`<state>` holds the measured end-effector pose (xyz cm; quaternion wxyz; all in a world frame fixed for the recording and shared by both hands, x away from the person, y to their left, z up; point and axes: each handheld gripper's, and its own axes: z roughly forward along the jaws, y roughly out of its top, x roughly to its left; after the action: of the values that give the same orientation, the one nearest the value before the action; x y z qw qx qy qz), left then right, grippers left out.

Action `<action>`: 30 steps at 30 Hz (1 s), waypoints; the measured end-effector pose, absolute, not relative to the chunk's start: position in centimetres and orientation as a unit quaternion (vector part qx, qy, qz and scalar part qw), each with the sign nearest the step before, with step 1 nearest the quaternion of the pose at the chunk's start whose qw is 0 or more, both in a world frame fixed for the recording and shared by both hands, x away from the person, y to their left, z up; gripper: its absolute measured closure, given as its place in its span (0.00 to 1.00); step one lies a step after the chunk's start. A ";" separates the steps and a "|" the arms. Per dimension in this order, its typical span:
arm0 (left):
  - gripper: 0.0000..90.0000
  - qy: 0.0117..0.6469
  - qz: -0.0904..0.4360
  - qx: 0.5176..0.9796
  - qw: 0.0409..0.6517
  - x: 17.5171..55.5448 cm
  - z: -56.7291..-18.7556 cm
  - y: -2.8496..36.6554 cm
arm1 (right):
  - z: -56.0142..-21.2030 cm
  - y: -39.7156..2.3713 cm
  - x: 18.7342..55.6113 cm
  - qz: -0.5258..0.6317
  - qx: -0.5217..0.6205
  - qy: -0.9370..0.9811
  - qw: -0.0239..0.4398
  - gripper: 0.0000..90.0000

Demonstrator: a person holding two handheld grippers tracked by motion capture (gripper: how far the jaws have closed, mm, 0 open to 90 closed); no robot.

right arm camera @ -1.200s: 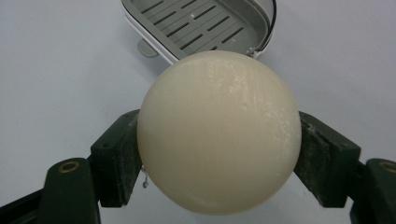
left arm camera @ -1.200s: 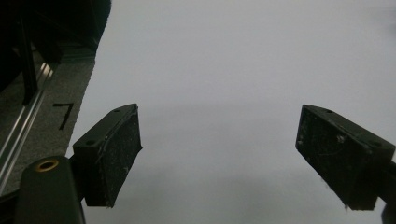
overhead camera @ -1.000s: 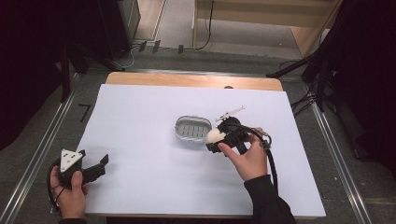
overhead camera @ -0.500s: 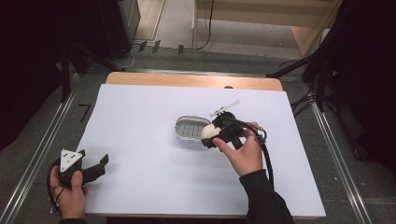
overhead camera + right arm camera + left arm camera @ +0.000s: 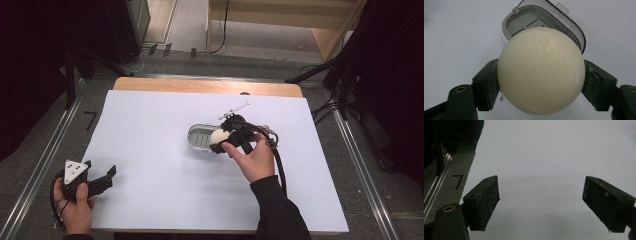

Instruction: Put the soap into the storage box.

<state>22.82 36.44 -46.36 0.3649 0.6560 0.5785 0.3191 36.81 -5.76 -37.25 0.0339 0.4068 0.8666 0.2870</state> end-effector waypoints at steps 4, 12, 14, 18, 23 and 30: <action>0.17 0.579 0.319 0.656 0.365 22.8 -46.3 36.4 | -37.5 -5.3 37.2 0.285 0.404 0.868 0.033 0.28; 0.17 0.579 0.319 0.656 0.365 22.8 -46.3 36.5 | -38.3 -4.2 38.0 0.280 0.407 0.869 0.028 0.28; 0.17 0.579 0.319 0.656 0.365 22.8 -46.3 36.5 | -38.4 -4.0 38.1 0.279 0.407 0.869 0.028 0.28; 0.17 0.579 0.318 0.656 0.365 22.8 -46.3 36.5 | -38.8 -3.7 38.5 0.278 0.412 0.867 0.026 0.28; 0.17 0.579 0.319 0.656 0.364 22.8 -46.3 36.5 | -39.2 -3.4 39.2 0.276 0.421 0.864 0.021 0.28; 0.17 0.579 0.318 0.656 0.365 22.8 -46.4 36.4 | -39.3 -2.7 40.0 0.267 0.427 0.864 0.021 0.28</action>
<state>22.84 36.45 -46.35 0.3647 0.6560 0.5791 0.3185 39.99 -2.75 -39.26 0.0213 0.4267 0.8638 0.2671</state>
